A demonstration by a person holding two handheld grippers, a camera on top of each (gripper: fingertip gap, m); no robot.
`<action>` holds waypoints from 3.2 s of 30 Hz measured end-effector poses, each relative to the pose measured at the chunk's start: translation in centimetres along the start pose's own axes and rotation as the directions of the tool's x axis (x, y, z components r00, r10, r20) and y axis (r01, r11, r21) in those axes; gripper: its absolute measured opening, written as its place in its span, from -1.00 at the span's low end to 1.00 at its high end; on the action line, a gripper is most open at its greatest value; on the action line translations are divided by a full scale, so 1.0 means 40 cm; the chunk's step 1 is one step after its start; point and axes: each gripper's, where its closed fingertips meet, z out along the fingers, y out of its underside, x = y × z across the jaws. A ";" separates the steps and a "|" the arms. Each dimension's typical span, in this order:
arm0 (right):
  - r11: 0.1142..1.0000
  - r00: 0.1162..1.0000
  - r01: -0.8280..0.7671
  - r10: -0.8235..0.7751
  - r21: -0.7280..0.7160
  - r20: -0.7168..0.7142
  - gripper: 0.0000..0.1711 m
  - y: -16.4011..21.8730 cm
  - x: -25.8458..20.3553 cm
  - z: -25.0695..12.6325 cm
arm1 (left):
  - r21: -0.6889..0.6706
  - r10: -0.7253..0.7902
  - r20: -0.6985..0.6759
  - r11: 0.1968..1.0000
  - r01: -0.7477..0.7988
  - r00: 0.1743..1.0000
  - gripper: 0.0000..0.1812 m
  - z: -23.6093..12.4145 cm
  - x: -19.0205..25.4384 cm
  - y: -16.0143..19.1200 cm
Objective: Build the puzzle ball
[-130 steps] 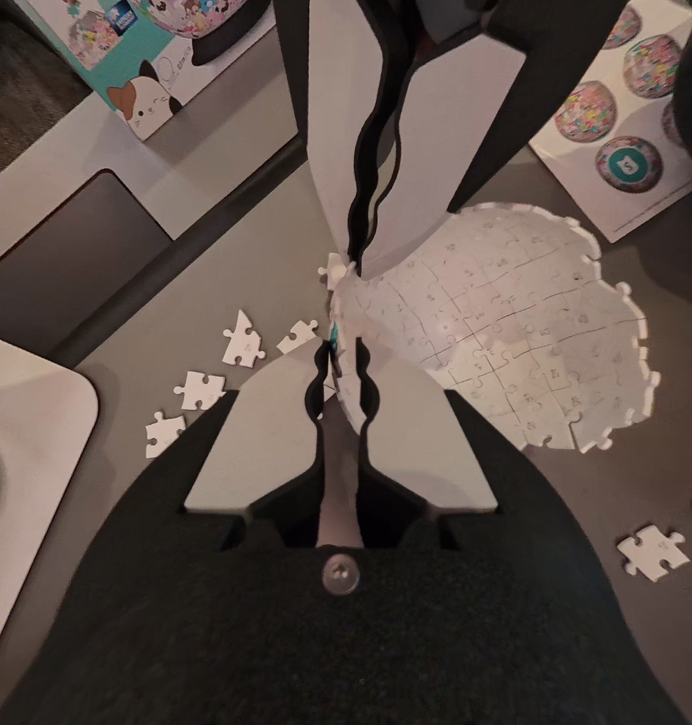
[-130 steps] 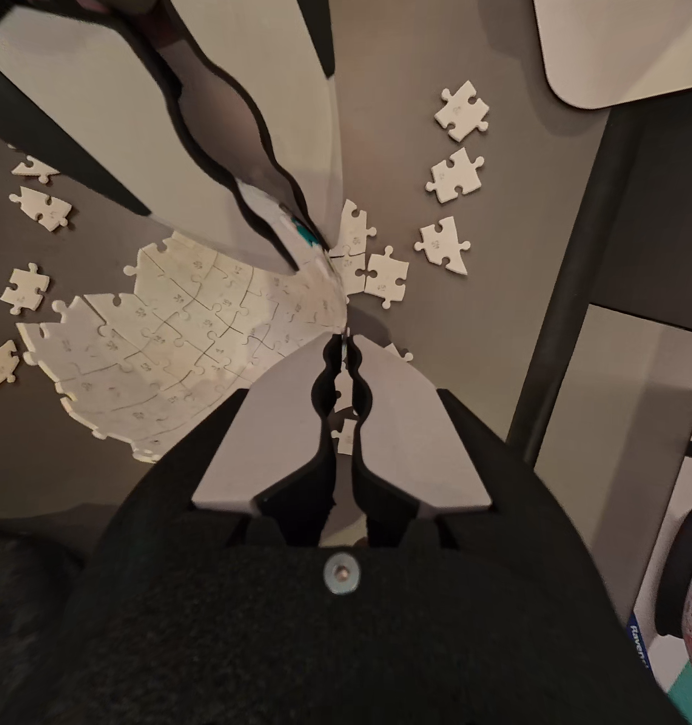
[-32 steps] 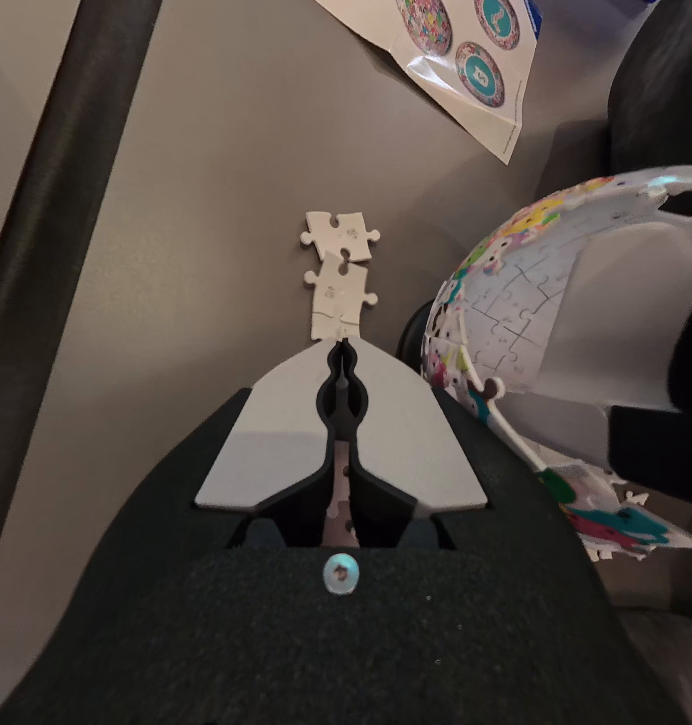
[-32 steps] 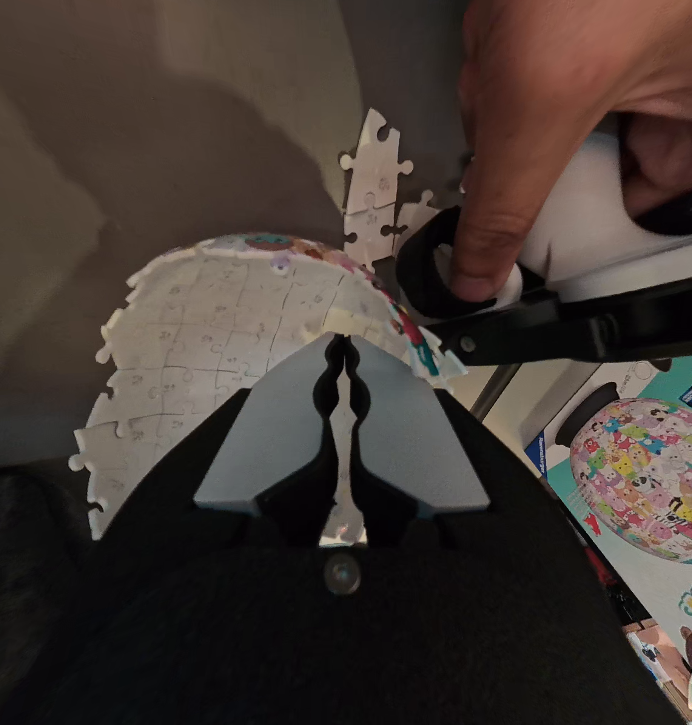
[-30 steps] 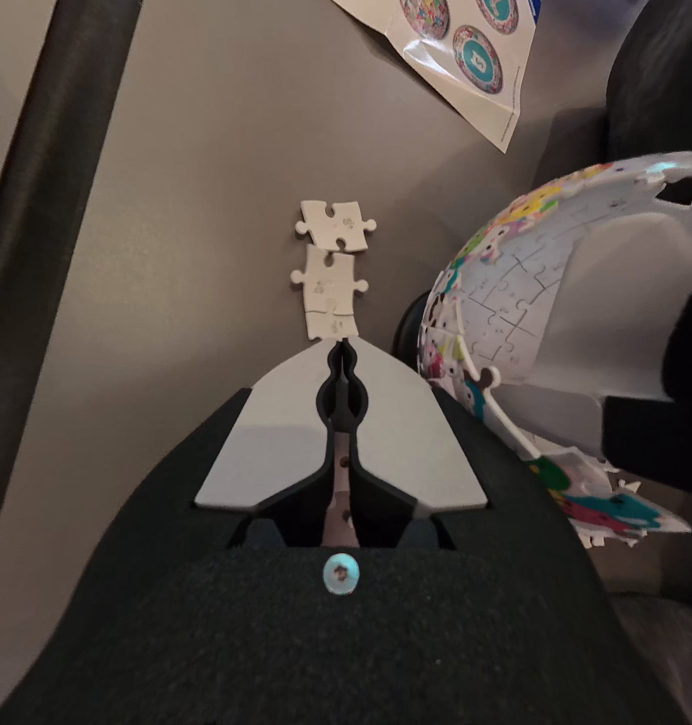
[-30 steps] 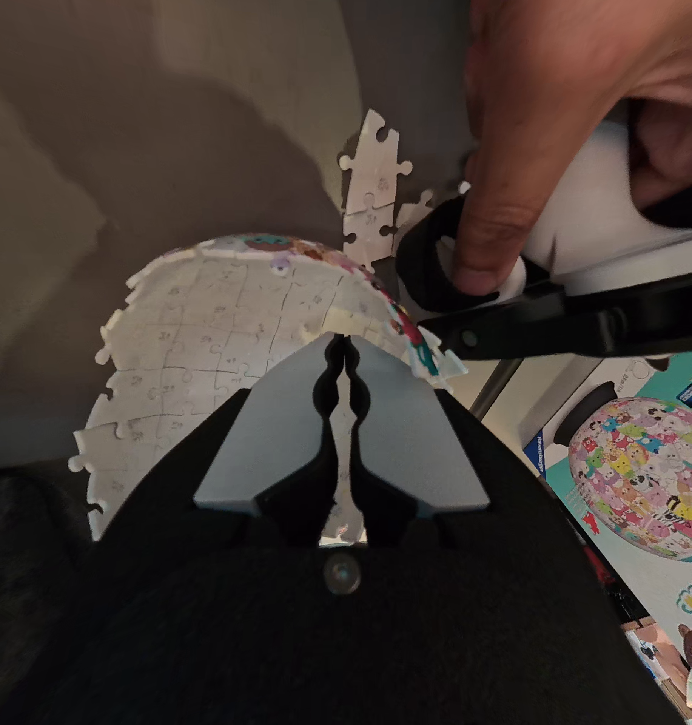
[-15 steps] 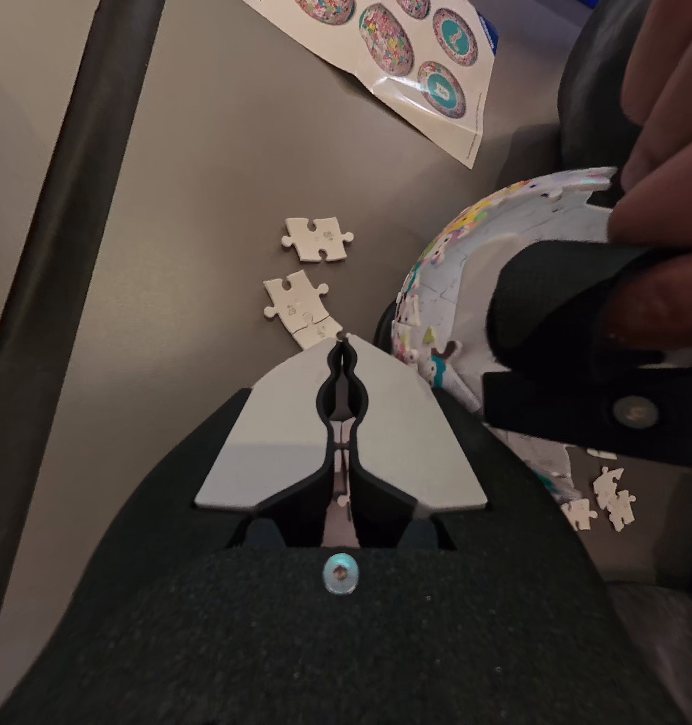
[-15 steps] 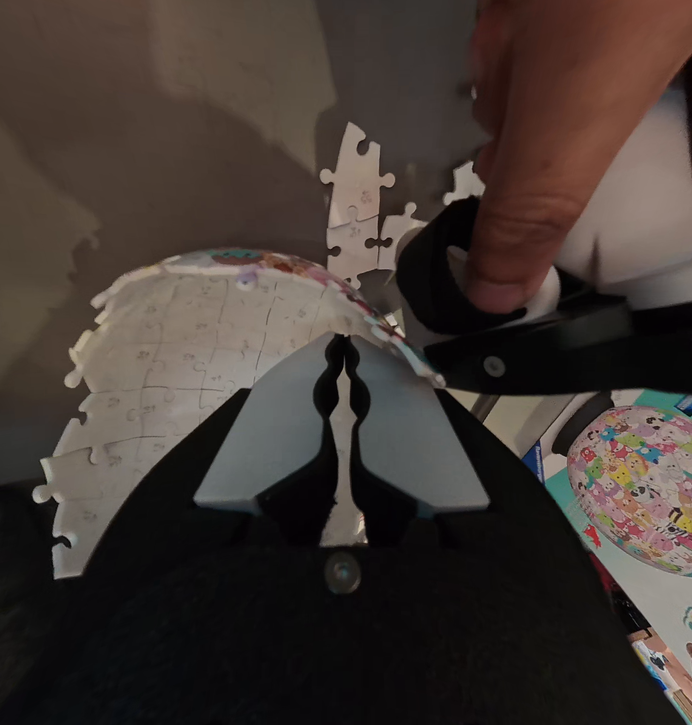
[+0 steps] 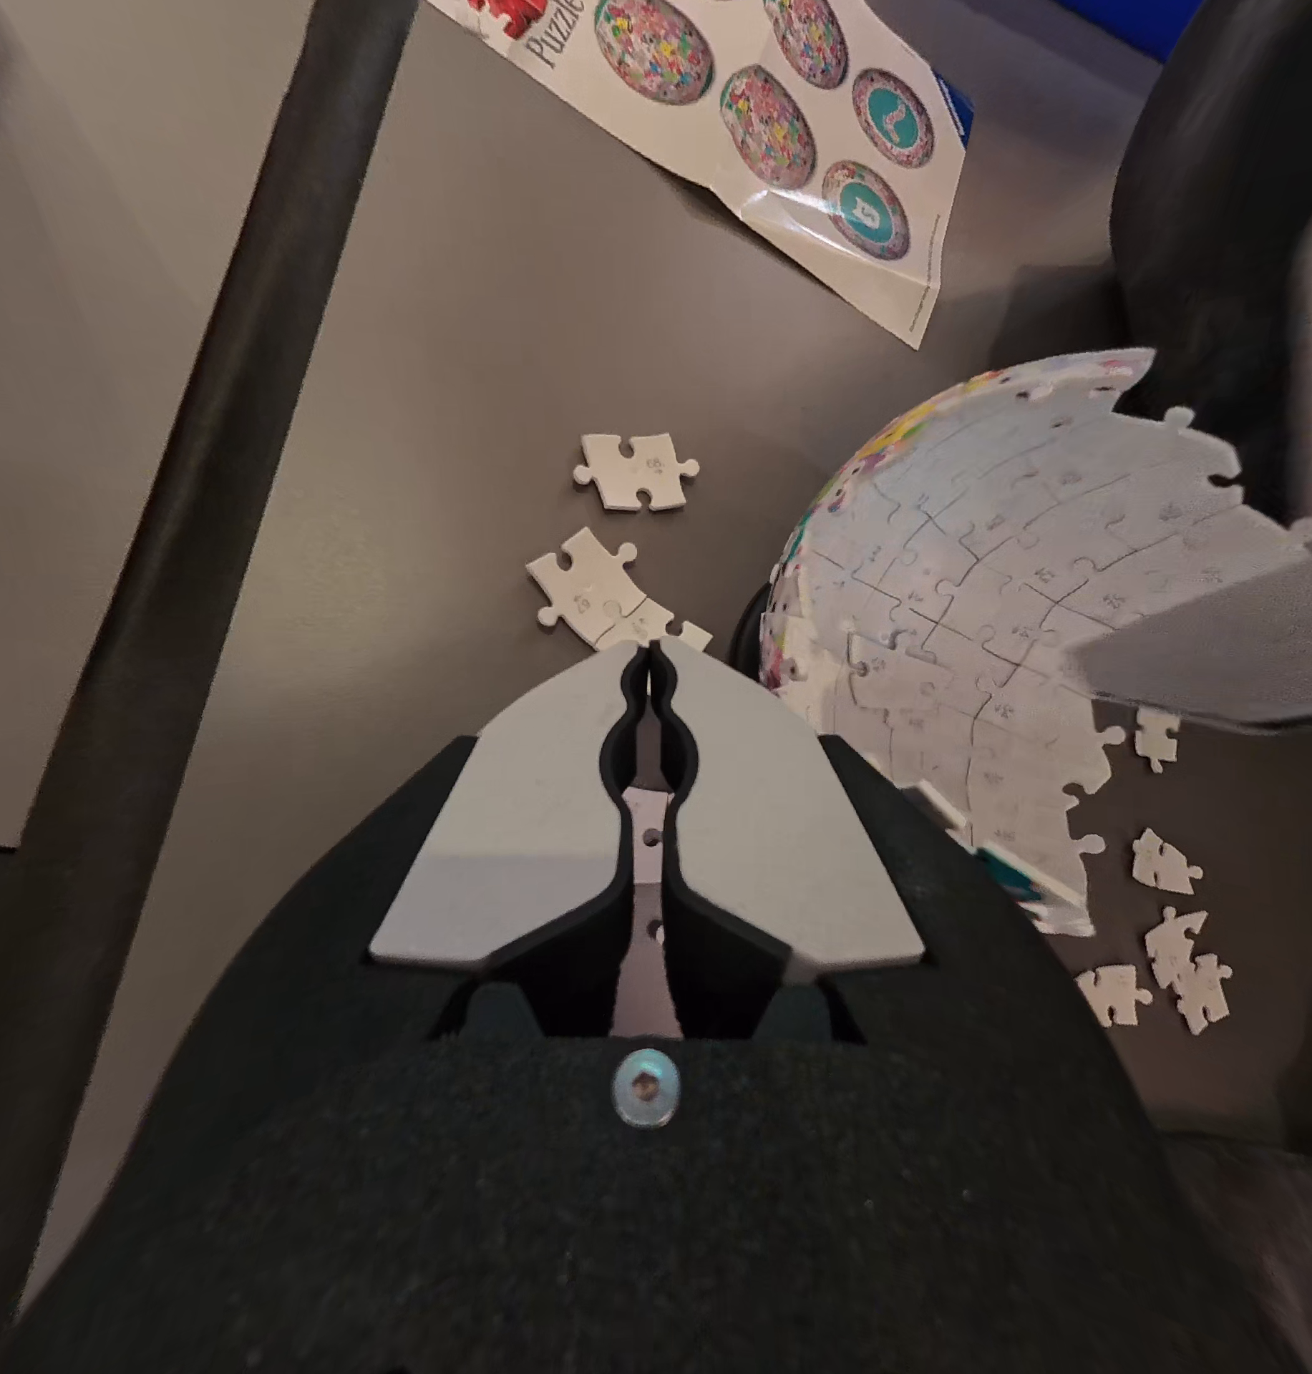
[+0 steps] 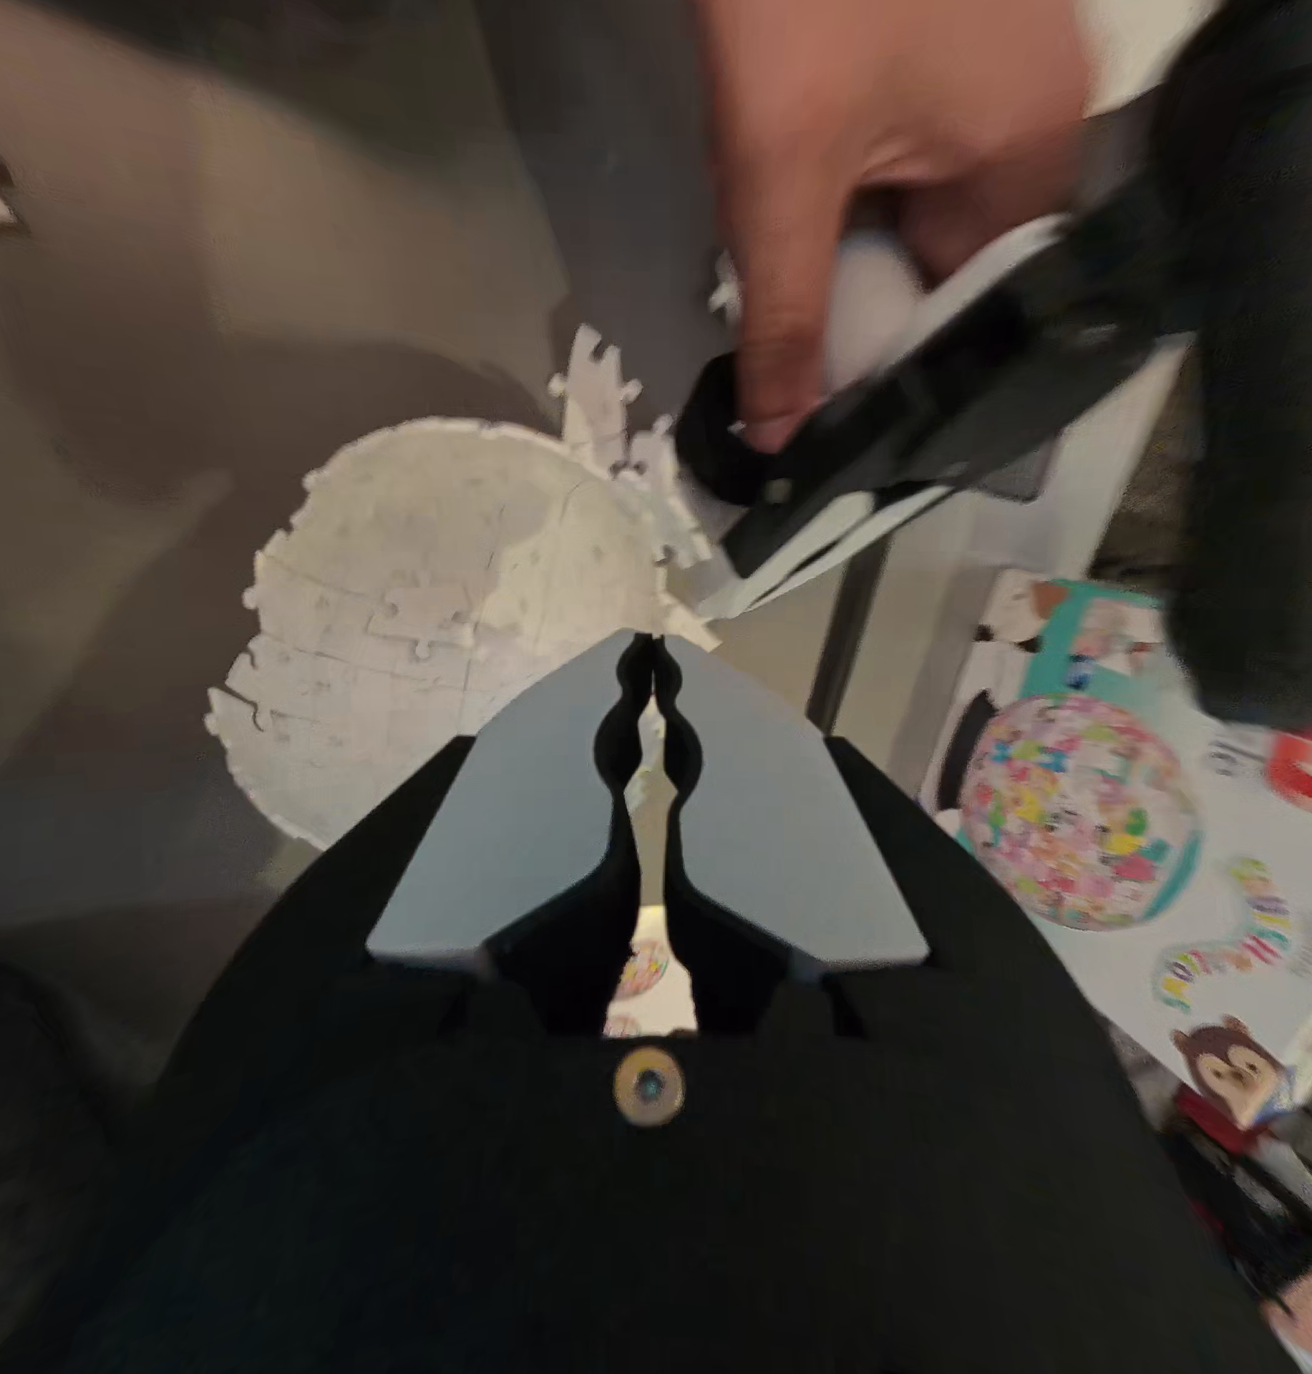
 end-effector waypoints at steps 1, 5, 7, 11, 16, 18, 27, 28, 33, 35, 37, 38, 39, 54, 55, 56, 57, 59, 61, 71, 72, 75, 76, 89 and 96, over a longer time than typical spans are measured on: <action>0.996 1.000 -0.016 0.017 0.084 -0.019 -1.00 -0.017 0.012 -0.036 | 0.007 0.002 0.016 1.000 -0.002 1.000 -1.00 -0.006 -0.002 -0.004; 0.926 0.996 -0.072 0.087 0.371 -0.024 -0.86 -0.046 0.037 -0.168 | 0.047 -0.004 0.118 0.999 -0.002 0.993 -0.82 -0.058 -0.008 -0.025; 0.888 0.991 -0.110 0.130 0.447 -0.014 -0.71 -0.032 0.045 -0.205 | 0.074 0.009 0.192 0.997 -0.024 0.981 -0.73 -0.104 -0.004 -0.036; 0.842 0.974 -0.194 0.228 0.503 -0.007 -0.70 0.028 0.070 -0.230 | 0.130 0.017 0.242 0.990 -0.050 0.970 -0.67 -0.184 0.057 -0.040; 0.752 0.917 -0.362 0.393 0.551 0.066 -0.68 0.088 0.102 -0.170 | 0.139 -0.110 0.254 0.987 0.076 0.961 -0.58 -0.183 0.130 0.002; 0.773 0.901 -0.385 0.434 0.504 0.023 -0.68 0.125 0.118 -0.137 | 0.138 -0.177 0.332 0.981 0.138 0.927 -0.62 -0.172 0.124 0.019; 0.833 0.914 -0.320 0.397 0.451 -0.086 -0.69 0.132 0.112 -0.155 | 0.091 -0.190 0.477 0.982 0.167 0.858 -0.89 -0.142 0.137 0.034; 0.839 0.915 -0.317 0.394 0.442 -0.091 -0.69 0.133 0.110 -0.153 | 0.089 -0.186 0.476 0.983 0.163 0.860 -0.91 -0.138 0.140 0.032; 0.847 0.916 -0.324 0.392 0.422 -0.084 -0.69 0.133 0.106 -0.136 | 0.038 -0.145 0.529 0.988 0.147 0.836 -0.93 -0.133 0.137 0.039; 0.853 0.918 -0.324 0.388 0.409 -0.083 -0.69 0.134 0.104 -0.127 | 0.017 -0.122 0.555 0.991 0.136 0.823 -0.94 -0.135 0.136 0.043; 0.862 0.920 -0.320 0.381 0.393 -0.087 -0.69 0.137 0.101 -0.120 | 0.000 -0.097 0.578 0.993 0.119 0.810 -0.94 -0.134 0.135 0.044; 0.865 0.921 -0.320 0.380 0.386 -0.090 -0.68 0.138 0.101 -0.117 | -0.013 -0.083 0.591 0.994 0.112 0.803 -0.94 -0.134 0.134 0.045; 0.868 0.921 -0.318 0.378 0.382 -0.090 -0.68 0.138 0.100 -0.115 | -0.023 -0.071 0.601 0.994 0.106 0.796 -0.95 -0.134 0.134 0.045; 0.883 0.928 -0.313 0.362 0.350 -0.085 -0.68 0.141 0.088 -0.103 | -0.096 0.010 0.653 0.993 0.069 0.757 -0.94 -0.129 0.138 0.046; 0.883 0.928 -0.314 0.363 0.349 -0.082 -0.68 0.141 0.088 -0.102 | -0.101 0.016 0.655 0.993 0.066 0.755 -0.94 -0.129 0.138 0.047; 0.884 0.928 -0.315 0.363 0.347 -0.081 -0.68 0.142 0.087 -0.101 | -0.105 0.022 0.658 0.992 0.062 0.753 -0.94 -0.128 0.139 0.046; 0.884 0.928 -0.315 0.362 0.345 -0.082 -0.68 0.143 0.087 -0.100 | -0.109 0.028 0.660 0.992 0.059 0.751 -0.94 -0.128 0.139 0.047; 0.885 0.929 -0.316 0.363 0.342 -0.079 -0.68 0.143 0.086 -0.099 | -0.111 0.031 0.662 0.992 0.058 0.749 -0.94 -0.128 0.140 0.046; 0.886 0.929 -0.316 0.361 0.341 -0.079 -0.68 0.143 0.085 -0.098 | -0.110 0.030 0.661 0.992 0.057 0.750 -0.94 -0.127 0.140 0.046; 0.862 0.917 -0.343 0.393 0.374 -0.065 -0.67 0.161 0.095 -0.111 | -0.092 0.021 0.646 0.995 0.050 0.763 -0.77 -0.135 0.150 0.043; 0.842 0.909 -0.360 0.414 0.401 -0.053 -0.66 0.165 0.099 -0.119 | -0.085 0.020 0.644 0.995 0.045 0.764 -0.75 -0.143 0.154 0.040; 0.729 0.870 -0.426 0.492 0.535 0.021 -0.61 0.182 0.103 -0.141 | -0.054 0.031 0.630 0.999 0.004 0.776 -0.72 -0.174 0.181 0.021; 0.673 0.850 -0.447 0.525 0.589 0.044 -0.61 0.194 0.101 -0.147 | -0.041 0.049 0.613 0.999 -0.030 0.789 -0.71 -0.180 0.201 0.007; 0.422 0.779 -0.395 0.625 0.816 0.053 -0.57 0.321 -0.157 -0.076 | -0.422 0.349 0.273 0.881 -0.214 0.897 -0.68 0.033 0.268 0.057; 0.382 0.814 -0.425 0.558 0.821 0.163 -0.56 0.307 -0.198 -0.062 | -0.497 0.327 0.220 0.848 -0.183 0.919 -0.55 0.053 0.232 0.061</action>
